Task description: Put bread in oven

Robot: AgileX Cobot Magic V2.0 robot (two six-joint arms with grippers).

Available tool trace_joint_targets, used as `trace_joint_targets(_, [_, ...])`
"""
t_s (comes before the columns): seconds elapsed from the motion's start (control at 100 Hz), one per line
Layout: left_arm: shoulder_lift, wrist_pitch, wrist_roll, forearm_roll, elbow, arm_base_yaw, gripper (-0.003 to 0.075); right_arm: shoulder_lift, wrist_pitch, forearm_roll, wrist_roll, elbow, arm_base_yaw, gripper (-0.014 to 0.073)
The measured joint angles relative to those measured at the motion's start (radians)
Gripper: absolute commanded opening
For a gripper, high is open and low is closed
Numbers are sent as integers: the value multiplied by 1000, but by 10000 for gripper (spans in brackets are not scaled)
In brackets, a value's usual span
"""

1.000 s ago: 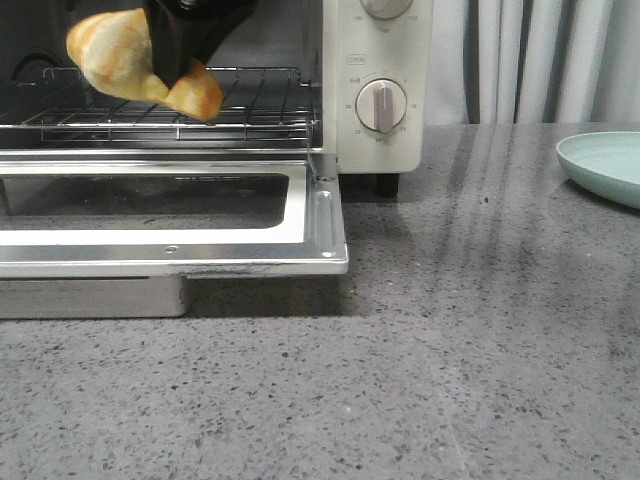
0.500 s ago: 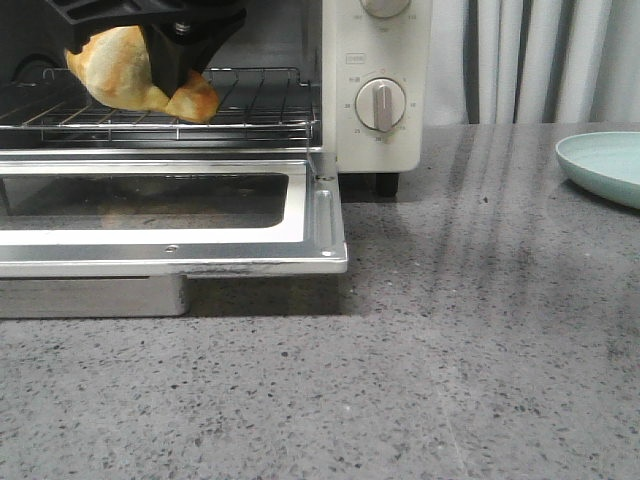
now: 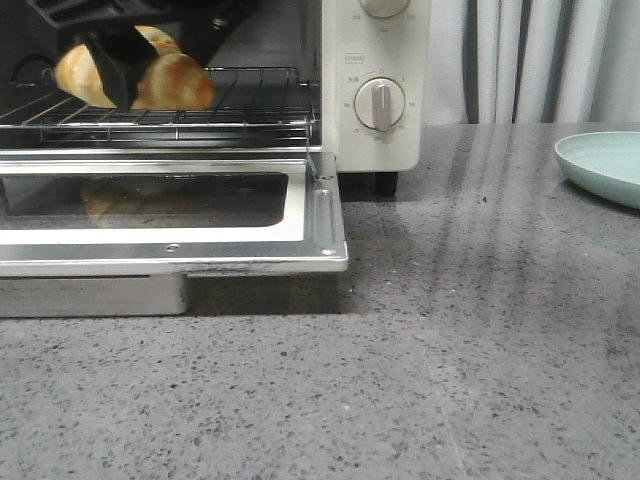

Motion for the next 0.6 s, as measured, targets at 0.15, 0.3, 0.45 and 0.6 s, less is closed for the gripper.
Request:
trace_joint_targets(0.15, [0, 0, 0, 48, 0, 0, -21, -57, -19, -30, -12, 0, 44, 104])
trace_joint_targets(0.3, [0, 0, 0, 85, 0, 0, -21, -138, -21, -124, 16, -10, 54, -52])
trace_joint_targets(0.45, [0, 0, 0, 105, 0, 0, -21, -168, 46, -254, 161, -11, 18, -50])
trace_joint_targets(0.6, [0, 0, 0, 126, 0, 0, -22, -211, 104, -277, 187, -7, 14, -50])
